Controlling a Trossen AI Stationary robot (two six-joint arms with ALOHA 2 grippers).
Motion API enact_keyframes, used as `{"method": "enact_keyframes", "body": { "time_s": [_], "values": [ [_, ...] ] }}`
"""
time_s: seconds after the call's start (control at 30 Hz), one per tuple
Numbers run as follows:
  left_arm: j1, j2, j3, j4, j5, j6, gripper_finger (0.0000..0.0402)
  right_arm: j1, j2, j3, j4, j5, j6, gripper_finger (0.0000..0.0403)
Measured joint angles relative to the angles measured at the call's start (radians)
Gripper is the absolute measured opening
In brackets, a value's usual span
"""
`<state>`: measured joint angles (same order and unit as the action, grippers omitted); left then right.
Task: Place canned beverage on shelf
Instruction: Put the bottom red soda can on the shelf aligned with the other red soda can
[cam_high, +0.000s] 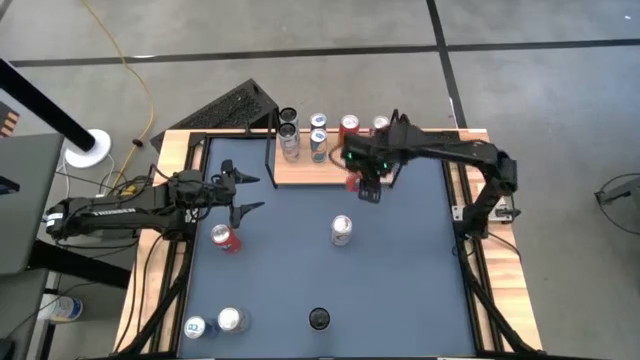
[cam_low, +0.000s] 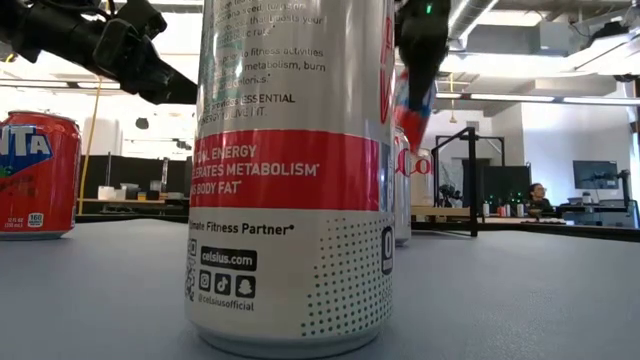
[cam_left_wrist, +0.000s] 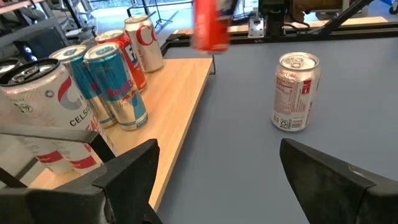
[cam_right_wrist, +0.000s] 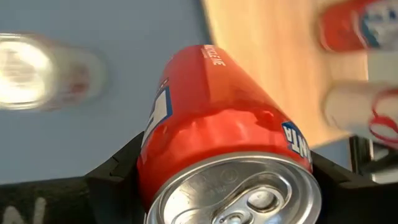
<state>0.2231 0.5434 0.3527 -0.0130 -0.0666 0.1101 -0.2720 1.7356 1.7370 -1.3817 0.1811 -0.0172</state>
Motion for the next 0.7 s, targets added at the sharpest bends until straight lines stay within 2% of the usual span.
{"method": "enact_keyframes", "body": {
  "time_s": [0.3,0.7],
  "values": [
    [0.000,0.000,0.000,0.003,0.000,0.008,0.0322,-0.184,0.091,0.000,0.026,0.001,-0.044,0.0272],
    [0.000,0.000,0.000,0.004,-0.001,0.008,0.0322,-0.222,0.199,0.003,0.044,-0.005,-0.076,0.0272]
  ]
}}
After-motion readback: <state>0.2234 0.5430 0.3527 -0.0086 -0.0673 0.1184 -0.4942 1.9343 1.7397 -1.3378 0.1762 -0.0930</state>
